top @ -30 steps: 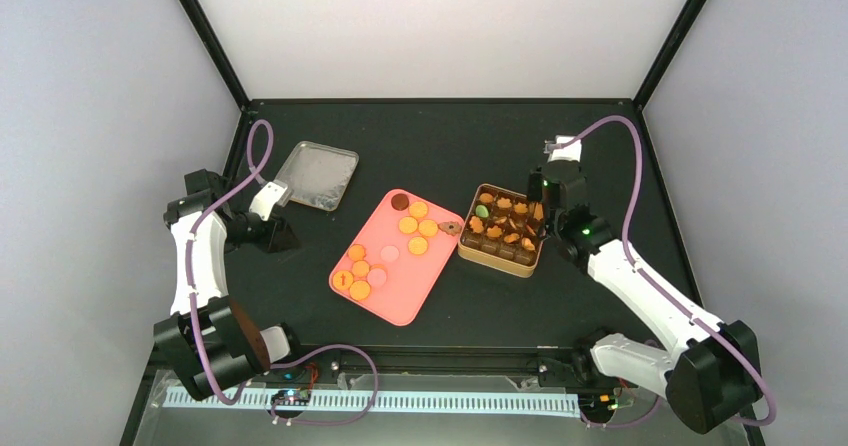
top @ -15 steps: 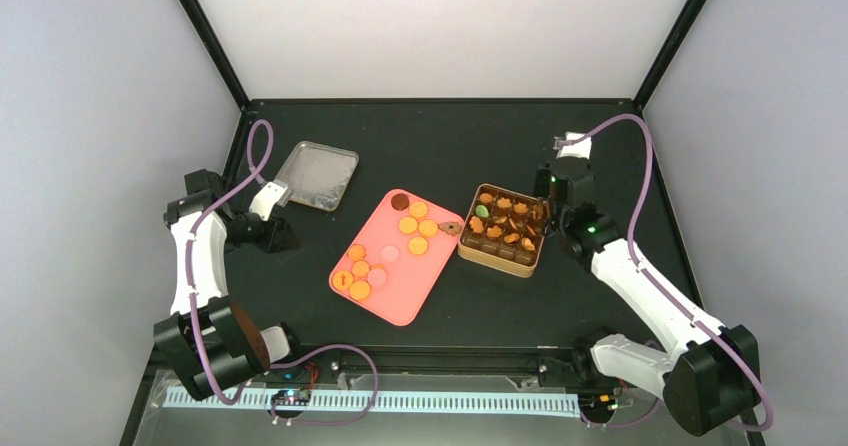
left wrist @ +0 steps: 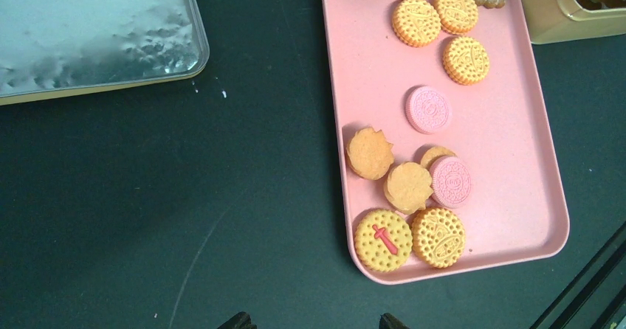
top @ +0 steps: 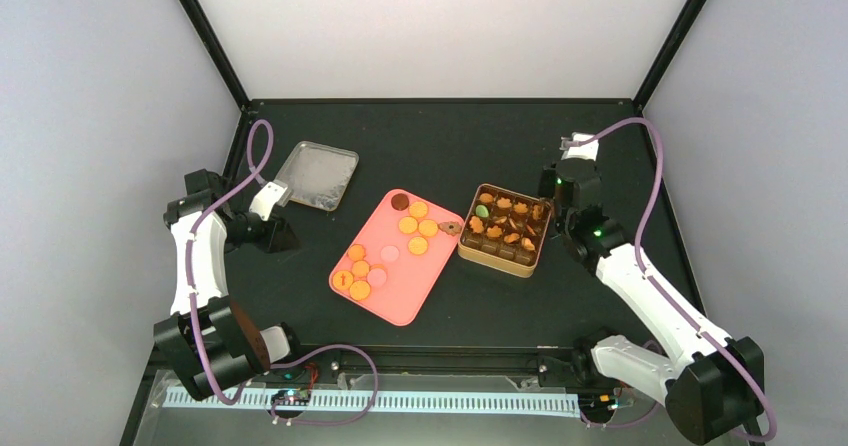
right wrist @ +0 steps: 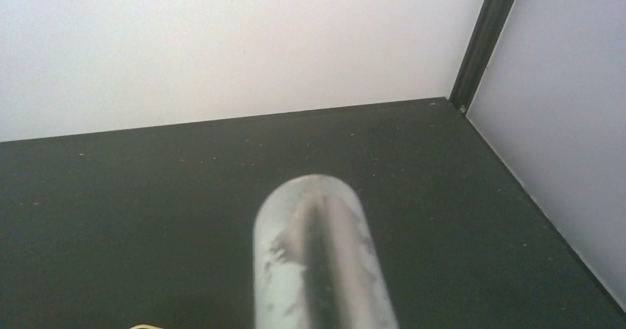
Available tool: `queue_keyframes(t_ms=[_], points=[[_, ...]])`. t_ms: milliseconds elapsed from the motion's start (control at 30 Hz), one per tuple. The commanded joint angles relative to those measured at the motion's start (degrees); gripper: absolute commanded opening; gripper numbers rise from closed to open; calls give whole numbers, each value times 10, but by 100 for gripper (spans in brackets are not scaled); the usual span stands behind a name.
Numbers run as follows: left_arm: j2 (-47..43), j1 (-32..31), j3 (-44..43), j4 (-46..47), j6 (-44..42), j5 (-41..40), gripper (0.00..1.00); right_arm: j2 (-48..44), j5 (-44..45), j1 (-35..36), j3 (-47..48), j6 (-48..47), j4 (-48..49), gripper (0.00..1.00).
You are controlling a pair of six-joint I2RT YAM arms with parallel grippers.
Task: Pack the cookies
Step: Adjust the fake cookies in the empty pocket of the box, then pick up the fake cookies from the plate.
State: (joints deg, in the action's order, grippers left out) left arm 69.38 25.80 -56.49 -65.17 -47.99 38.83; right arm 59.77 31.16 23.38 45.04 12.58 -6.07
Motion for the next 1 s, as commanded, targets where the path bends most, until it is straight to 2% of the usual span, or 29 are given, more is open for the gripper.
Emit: queue_keyframes(t_ms=[0,200,500,767,967], points=[[-7,1,-6,-11,-12,16,45,-10,-21,-4,14,29,14,27],[-9,1,-6,-11,-16,9,45,14,-37,-3,17,41,22,28],[-5,1,-7,-9,-13,12,45,28,-11,-3,9,43,11,25],[-7,1,-11,-12,-12,14,45,-9,29,-3,-3,32,-3,21],[-8,0,-12,-14,-13,20,45,-19,27,-3,-6,33,-12,20]])
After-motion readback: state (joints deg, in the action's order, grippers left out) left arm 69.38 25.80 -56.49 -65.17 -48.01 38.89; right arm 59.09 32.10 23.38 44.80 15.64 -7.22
